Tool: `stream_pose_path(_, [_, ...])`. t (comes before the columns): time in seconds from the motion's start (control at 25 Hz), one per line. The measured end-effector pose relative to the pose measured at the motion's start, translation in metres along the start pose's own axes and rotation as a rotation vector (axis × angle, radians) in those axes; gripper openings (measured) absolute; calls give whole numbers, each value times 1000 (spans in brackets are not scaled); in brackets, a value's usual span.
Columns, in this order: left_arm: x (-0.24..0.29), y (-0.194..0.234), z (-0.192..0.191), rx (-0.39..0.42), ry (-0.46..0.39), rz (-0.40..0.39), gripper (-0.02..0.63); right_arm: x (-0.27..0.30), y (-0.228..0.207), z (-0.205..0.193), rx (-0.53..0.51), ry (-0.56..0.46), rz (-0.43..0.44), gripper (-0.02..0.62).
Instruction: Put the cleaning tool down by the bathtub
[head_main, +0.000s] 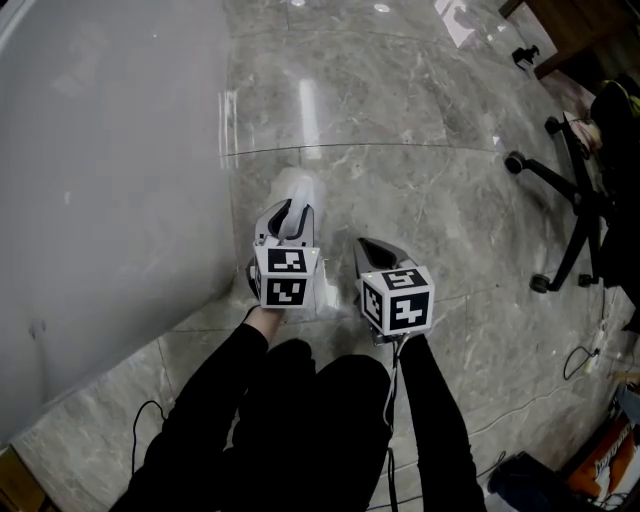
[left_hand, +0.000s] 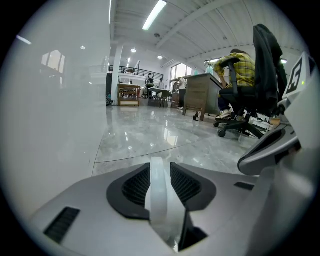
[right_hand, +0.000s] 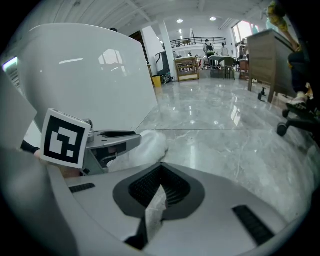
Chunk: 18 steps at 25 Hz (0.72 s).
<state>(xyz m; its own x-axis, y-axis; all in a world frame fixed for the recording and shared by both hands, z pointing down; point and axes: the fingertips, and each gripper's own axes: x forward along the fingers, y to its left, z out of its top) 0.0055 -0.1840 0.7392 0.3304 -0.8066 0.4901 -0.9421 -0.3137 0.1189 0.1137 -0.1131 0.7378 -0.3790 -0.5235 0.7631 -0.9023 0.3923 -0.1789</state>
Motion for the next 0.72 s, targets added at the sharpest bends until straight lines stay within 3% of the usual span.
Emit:
stream_pose_path(0.24, [-32,-4,26,-33,-41,-39,119,-18,-1,10,29,-38,4,-2])
stream_pose_path(0.4, [-49,-11,40,-35,-53,-78,50,-29,0,16,36,-63,1,-2])
stream_pose_path(0.72, [-67,-26,61,-25,-49,-149,14,-49,5,31,23,-102,-10,-1])
